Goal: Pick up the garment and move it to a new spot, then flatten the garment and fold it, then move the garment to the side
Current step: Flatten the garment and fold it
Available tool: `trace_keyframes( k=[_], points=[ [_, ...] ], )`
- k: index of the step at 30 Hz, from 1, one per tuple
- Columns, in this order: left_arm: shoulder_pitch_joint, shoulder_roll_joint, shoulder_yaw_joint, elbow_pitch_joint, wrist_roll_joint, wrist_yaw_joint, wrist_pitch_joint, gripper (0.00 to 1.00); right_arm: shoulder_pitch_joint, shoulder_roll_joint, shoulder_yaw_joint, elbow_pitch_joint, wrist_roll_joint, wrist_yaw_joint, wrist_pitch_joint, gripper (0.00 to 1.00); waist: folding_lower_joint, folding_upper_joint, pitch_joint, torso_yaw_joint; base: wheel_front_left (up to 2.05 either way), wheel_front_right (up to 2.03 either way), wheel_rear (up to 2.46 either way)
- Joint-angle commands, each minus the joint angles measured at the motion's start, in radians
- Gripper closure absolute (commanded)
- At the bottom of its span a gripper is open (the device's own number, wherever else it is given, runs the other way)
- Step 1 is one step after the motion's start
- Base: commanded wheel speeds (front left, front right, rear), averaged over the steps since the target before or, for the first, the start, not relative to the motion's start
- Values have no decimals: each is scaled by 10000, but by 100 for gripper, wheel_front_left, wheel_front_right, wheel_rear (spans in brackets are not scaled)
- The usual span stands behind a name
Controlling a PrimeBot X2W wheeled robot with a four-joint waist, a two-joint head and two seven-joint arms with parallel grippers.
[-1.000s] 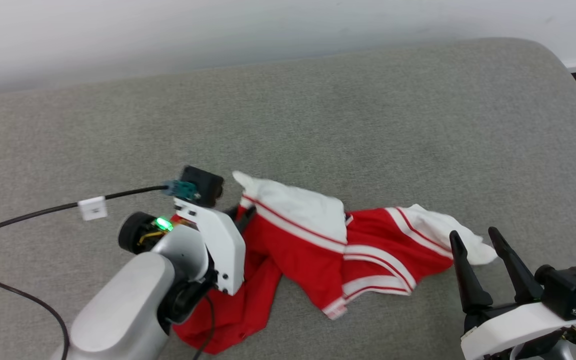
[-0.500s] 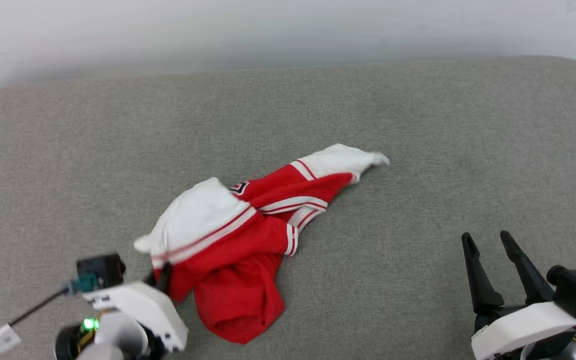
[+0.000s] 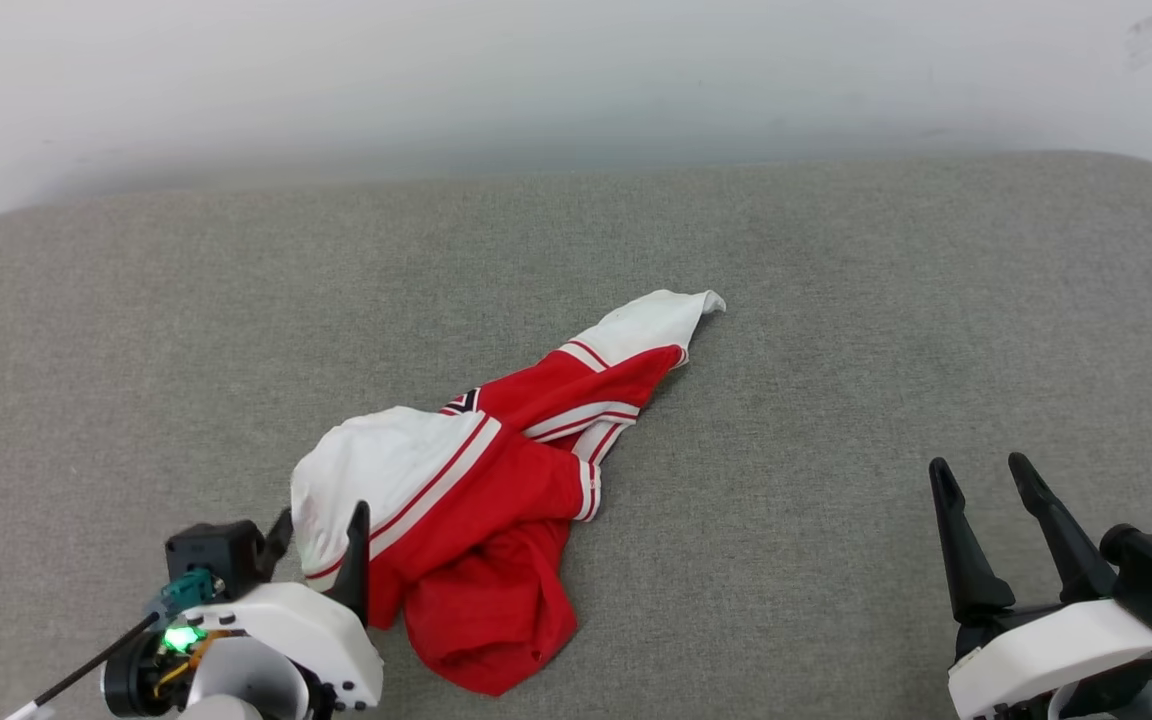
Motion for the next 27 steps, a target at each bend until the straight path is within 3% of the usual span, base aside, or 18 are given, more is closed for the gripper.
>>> trace_keyframes(
  k=[1, 6, 11, 12, 17, 22, 25, 26, 27],
  points=[
    [-178, 182, 33, -255, 245, 108, -148, 0, 128, 20, -29, -61, 51, -3, 49, 0, 0, 0, -152, -39, 0, 0, 0],
    [-577, 564, -90, -620, 576, 32, 97, 0, 207, 20, -37, -89, 117, -3, 83, 0, 0, 0, -291, -103, 0, 0, 0],
    [-1488, 1035, -810, -547, 645, -770, 1555, 0, 202, 21, -26, -42, 232, -3, 105, 0, 0, 0, -240, -178, 0, 0, 0],
    [-1488, 1035, -810, -547, 645, -770, 1555, 0, 202, 21, -26, -42, 232, -3, 105, 0, 0, 0, -240, -178, 0, 0, 0],
    [-2489, 1373, -1389, 36, 517, -1369, 3490, 0, 50, 19, 81, 23, 273, -3, 133, 0, 0, 0, 31, -391, 0, 0, 0],
    [-2959, 1589, -1527, 778, 179, -1544, 4848, 0, -39, 18, 87, 140, 435, -3, 68, 0, 0, 0, 400, -697, 0, 0, 0],
    [-2987, 1641, -1439, 1184, -14, -1383, 5229, 0, -77, 19, 58, 220, 533, -3, -23, 0, 0, 0, 603, -787, 0, 0, 0],
    [-2962, 1637, -1408, 1304, -74, -1312, 5311, 12, -91, 19, 64, 256, 559, -3, -62, 0, 0, 0, 647, -802, 0, 0, 0],
    [-2913, 1610, -1392, 1419, -158, -1277, 5398, 40, -110, 19, 73, 272, 579, -3, -99, 0, 0, 0, 691, -810, 0, 0, 0]
  ],
)
